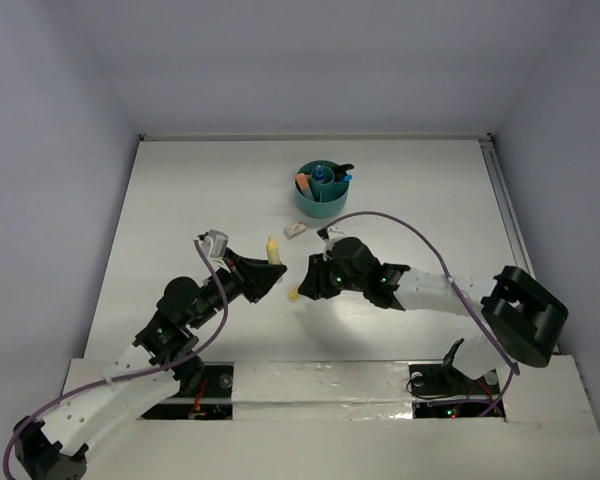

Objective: Sort the stationery into containers
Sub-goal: Pick up the pen cap from the center of the board.

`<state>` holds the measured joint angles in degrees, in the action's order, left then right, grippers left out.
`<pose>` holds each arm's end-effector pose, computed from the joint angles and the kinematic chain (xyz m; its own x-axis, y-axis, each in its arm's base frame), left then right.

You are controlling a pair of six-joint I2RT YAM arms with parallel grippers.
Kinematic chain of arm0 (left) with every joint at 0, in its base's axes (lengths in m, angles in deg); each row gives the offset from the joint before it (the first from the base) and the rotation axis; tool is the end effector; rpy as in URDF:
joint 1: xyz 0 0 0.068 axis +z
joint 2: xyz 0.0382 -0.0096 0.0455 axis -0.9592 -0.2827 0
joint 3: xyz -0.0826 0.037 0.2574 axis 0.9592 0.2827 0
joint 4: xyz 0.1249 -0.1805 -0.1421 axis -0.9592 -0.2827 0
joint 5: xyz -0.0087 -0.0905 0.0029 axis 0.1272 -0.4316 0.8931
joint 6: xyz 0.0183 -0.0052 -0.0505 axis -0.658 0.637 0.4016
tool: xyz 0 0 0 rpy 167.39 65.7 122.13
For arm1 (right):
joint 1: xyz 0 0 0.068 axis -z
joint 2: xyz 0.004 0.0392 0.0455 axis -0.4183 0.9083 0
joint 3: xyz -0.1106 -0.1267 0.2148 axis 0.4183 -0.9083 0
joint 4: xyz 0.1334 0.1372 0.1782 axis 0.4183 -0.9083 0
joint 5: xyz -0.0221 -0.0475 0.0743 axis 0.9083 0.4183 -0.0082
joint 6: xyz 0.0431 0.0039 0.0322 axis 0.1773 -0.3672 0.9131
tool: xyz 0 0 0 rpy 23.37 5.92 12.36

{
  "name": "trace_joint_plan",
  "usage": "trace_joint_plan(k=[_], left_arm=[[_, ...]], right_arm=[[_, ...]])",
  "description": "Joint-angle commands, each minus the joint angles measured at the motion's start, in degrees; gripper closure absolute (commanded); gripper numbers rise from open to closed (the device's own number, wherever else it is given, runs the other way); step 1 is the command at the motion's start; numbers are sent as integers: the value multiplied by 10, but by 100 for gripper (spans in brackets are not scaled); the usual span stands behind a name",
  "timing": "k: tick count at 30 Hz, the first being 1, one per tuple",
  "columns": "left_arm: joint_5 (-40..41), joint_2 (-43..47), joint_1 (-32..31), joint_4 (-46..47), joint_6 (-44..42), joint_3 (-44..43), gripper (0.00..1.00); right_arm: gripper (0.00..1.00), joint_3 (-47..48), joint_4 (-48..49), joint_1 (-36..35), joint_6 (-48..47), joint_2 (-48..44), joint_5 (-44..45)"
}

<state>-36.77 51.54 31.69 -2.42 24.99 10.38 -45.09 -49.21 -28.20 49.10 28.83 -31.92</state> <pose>0.0994 -0.0974 0.2804 -0.2860 -0.4477 -0.8472 0.7458 0.4511 -0.4902 0.1774 0.2430 0.1930 -0.7714 -0.0643 -0.6331 -0.5042 0.6687 0.5465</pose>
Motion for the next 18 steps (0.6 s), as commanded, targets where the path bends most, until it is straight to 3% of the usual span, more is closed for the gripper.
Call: trace_joint_plan(k=[1, 8, 18], left_arm=[[5, 32, 2, 12, 8, 15, 100], [23, 73, 2, -10, 6, 31, 100], [13, 81, 2, 5, 7, 50, 100]], right_arm=[[52, 71, -41, 0, 4, 54, 34], [47, 101, -41, 0, 35, 122, -6], [51, 151, -68, -5, 41, 184, 11]])
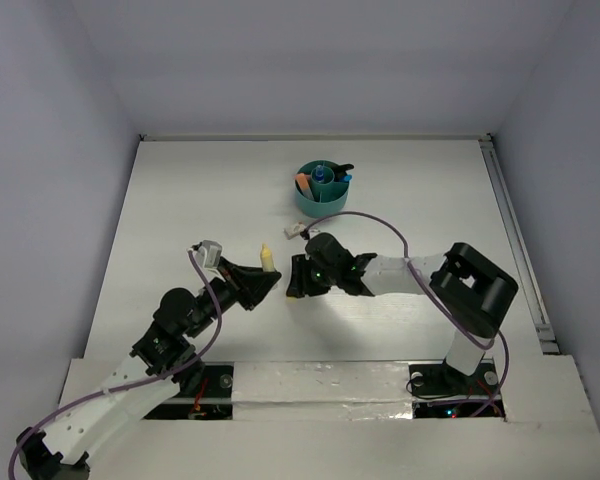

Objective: Sort the stationery into containers
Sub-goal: Pick up the pen cap from the center of the board.

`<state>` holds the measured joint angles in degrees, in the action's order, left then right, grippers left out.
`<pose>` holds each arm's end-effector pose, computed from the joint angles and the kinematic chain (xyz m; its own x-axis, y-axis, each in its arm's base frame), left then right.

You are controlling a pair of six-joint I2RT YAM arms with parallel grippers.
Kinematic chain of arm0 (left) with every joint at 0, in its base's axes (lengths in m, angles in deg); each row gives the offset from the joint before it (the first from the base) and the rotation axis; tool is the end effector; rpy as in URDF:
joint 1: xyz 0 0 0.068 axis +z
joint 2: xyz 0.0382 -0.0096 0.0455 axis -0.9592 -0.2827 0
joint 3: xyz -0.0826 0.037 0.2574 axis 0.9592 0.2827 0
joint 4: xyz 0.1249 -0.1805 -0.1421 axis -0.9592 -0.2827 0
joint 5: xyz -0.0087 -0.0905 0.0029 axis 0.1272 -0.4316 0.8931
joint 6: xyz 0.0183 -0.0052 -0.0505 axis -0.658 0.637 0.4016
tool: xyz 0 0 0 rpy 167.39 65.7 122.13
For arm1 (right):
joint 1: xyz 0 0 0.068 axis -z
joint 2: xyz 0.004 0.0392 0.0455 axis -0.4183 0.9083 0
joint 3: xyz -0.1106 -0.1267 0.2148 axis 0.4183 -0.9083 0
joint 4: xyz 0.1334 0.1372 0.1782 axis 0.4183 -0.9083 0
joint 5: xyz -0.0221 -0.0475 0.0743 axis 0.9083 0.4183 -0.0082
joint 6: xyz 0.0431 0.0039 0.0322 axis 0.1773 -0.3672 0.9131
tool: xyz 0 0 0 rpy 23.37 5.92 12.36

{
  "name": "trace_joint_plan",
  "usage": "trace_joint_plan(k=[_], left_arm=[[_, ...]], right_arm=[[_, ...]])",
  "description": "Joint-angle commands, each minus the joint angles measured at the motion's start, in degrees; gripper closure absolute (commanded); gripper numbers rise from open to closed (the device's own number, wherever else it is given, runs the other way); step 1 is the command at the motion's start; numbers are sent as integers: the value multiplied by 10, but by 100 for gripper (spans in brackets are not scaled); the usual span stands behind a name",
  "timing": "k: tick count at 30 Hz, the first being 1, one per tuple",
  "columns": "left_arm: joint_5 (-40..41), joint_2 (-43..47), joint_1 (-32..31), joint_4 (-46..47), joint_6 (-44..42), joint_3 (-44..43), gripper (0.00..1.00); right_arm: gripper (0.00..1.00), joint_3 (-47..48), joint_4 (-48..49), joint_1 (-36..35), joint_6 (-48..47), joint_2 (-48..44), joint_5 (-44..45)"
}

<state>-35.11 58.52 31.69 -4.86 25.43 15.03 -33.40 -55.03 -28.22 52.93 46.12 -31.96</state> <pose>0.0902 -0.0878 0.2606 -0.2834 -0.4620 -0.8404 0.7279 0.4670 -0.5022 0.2090 0.2851 0.1526 -0.8685 -0.1062 -0.4841 -0.3850 0.7597 0.5241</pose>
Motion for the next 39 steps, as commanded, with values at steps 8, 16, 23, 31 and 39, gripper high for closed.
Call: trace_joint_plan(k=[8, 16, 23, 31, 39], left_arm=[[6, 42, 2, 23, 8, 13, 100], [51, 91, 2, -26, 19, 12, 100], [78, 124, 2, -55, 26, 6, 100], [130, 138, 2, -114, 34, -25, 100], [137, 139, 2, -130, 33, -43, 100]], right_arm=[[48, 118, -120, -30, -45, 71, 75], [50, 154, -191, -54, -73, 101, 141], [48, 166, -222, -72, -96, 107, 198], [52, 202, -271, -88, -145, 139, 238], [57, 243, -319, -93, -198, 177, 269]])
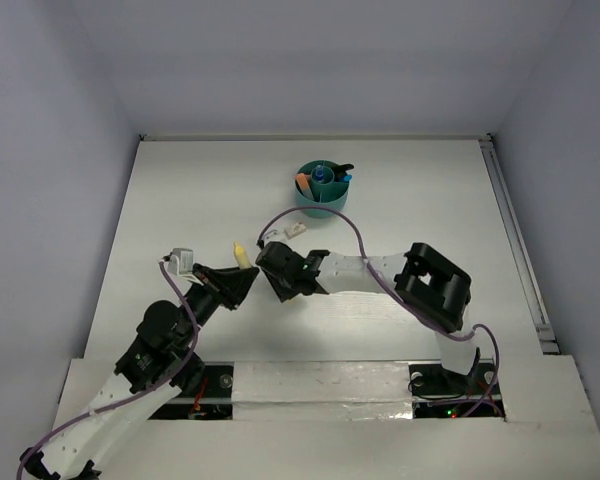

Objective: Sort the stationery into containers
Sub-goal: Pick up the pen cap from the center of the board.

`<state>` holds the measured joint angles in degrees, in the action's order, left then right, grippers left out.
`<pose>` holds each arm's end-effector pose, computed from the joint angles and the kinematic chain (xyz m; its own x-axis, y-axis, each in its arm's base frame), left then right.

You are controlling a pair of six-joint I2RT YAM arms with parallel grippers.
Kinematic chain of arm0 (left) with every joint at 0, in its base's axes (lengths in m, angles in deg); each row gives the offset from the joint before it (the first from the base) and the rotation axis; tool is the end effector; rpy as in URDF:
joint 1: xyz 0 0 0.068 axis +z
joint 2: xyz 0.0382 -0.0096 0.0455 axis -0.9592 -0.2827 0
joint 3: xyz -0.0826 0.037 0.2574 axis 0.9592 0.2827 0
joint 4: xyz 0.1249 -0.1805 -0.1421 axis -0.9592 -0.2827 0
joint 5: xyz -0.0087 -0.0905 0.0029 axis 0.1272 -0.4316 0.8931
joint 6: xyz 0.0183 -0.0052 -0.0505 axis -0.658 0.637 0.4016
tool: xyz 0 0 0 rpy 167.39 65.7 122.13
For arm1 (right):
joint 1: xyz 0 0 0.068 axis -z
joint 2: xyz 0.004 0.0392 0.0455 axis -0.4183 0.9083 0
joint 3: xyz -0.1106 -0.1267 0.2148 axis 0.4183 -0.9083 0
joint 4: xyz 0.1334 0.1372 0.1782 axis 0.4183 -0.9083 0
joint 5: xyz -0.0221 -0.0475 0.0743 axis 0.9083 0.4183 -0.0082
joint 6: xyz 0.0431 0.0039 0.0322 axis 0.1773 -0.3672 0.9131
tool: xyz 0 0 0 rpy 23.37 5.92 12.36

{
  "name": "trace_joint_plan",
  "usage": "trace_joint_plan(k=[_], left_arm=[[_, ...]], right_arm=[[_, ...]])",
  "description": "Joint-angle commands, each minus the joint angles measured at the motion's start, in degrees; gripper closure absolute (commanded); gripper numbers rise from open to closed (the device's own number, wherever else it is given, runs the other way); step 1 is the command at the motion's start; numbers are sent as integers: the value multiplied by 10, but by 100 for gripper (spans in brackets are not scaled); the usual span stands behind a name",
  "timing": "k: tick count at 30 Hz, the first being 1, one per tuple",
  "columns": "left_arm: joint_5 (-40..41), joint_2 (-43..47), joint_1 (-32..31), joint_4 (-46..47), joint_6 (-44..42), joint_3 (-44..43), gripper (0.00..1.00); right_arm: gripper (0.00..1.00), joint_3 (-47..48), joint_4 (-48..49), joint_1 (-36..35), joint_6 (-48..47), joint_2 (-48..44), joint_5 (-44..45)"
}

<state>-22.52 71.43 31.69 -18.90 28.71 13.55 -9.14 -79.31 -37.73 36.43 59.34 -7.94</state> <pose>0.0729 -0.0618 0.2639 -0.2304 -0.5784 -0.7825 0.5879 0.5580 -0.5856 0.2005 0.3632 0.1623 -0.6678 -0.4709 -0.5765 -0.5690 0.8222 -0.0125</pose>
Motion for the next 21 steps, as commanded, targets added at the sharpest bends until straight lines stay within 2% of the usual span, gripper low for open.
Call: trace_joint_plan(k=[1, 2, 4, 5, 9, 15, 18, 21], left_arm=[[12, 9, 2, 8, -1, -29, 100], [13, 9, 2, 7, -2, -32, 100], [16, 9, 2, 3, -2, -35, 100], [17, 10, 2, 3, -3, -35, 100], [21, 9, 2, -1, -4, -41, 100], [14, 2, 2, 5, -6, -48, 100], [-29, -26, 2, 42, -15, -42, 100], [-123, -64, 2, 104, -17, -33, 100]], right_arm=[[60, 3, -81, 2, -39, 52, 31], [71, 5, -82, 2, -42, 55, 37], [79, 5, -85, 2, -41, 56, 46], [87, 0, -82, 2, -40, 55, 51], [99, -34, -45, 2, -30, 16, 57], [100, -110, 46, 23, -2, -88, 15], [100, -163, 115, 56, 7, -174, -60], [100, -210, 198, 99, 18, -262, -154]])
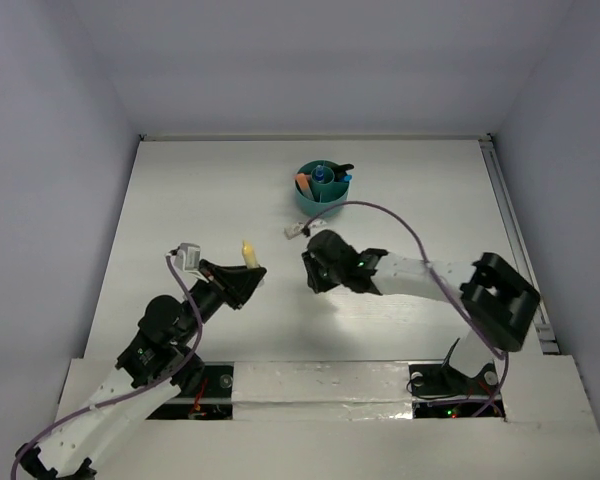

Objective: Sort the stationery into containers
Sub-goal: Pick up the pen cap from the center of the board, then close the pen cap on the pen.

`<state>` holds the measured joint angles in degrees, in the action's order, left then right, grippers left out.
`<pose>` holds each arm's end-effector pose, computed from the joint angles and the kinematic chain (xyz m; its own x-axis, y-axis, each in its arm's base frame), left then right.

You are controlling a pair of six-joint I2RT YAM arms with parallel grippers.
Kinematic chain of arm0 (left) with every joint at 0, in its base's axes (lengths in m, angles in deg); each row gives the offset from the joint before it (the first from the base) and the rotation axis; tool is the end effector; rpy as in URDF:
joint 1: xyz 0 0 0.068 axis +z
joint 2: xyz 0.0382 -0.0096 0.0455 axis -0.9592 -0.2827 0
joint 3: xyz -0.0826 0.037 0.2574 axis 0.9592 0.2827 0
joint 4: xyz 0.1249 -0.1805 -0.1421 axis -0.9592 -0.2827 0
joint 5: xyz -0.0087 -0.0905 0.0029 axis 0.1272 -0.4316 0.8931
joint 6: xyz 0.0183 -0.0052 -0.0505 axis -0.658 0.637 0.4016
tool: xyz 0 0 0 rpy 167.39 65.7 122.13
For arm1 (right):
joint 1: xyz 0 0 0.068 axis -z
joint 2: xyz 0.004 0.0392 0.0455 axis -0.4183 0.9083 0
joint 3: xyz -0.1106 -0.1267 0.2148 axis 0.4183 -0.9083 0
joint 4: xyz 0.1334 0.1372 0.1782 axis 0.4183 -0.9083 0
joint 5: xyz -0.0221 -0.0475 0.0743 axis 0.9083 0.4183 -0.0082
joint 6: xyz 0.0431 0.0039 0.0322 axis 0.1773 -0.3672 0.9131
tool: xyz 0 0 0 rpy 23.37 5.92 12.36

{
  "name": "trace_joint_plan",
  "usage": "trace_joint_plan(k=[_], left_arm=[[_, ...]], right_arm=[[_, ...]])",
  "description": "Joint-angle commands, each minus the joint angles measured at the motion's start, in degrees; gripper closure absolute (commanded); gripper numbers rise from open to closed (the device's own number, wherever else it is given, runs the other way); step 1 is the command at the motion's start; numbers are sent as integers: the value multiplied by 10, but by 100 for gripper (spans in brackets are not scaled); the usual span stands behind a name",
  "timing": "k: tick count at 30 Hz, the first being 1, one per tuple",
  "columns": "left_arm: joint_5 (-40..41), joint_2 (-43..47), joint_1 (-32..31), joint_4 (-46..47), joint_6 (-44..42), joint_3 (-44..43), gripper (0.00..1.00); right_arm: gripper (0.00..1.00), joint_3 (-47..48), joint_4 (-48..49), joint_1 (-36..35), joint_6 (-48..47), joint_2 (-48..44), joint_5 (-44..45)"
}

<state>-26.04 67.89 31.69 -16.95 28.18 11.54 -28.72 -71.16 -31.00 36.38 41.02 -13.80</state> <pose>0.0749 -0.0665 0.2747 -0.2475 -0.5551 -0.7941 0.6310 0.5296 -0.5669 0.1980 0.2794 0.1853 -0.6972 -0.3435 -0.6292 -0.5204 0.8462 0.1146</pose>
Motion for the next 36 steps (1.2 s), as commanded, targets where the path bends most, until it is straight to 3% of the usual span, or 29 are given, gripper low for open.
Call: trace_joint_plan(k=[1, 5, 13, 17, 22, 28, 36], left_arm=[[-105, -37, 2, 121, -10, -9, 100], [-164, -80, 2, 203, 16, 4, 100], [-258, -192, 2, 425, 100, 43, 100], [-277, -222, 2, 478, 122, 52, 100], [-293, -243, 2, 520, 138, 56, 100], [-314, -292, 2, 608, 172, 62, 100], [-328, -369, 2, 703, 209, 59, 100]], right_arm=[[100, -28, 155, 45, 27, -114, -123], [100, -84, 294, 133, 91, -179, -295], [100, -117, 537, 215, 222, -214, -396], [100, -133, 672, 250, 345, -181, -450], [100, -126, 837, 251, 445, -118, -481], [100, -122, 958, 251, 528, -75, -488], [100, -103, 1030, 237, 582, -59, -489]])
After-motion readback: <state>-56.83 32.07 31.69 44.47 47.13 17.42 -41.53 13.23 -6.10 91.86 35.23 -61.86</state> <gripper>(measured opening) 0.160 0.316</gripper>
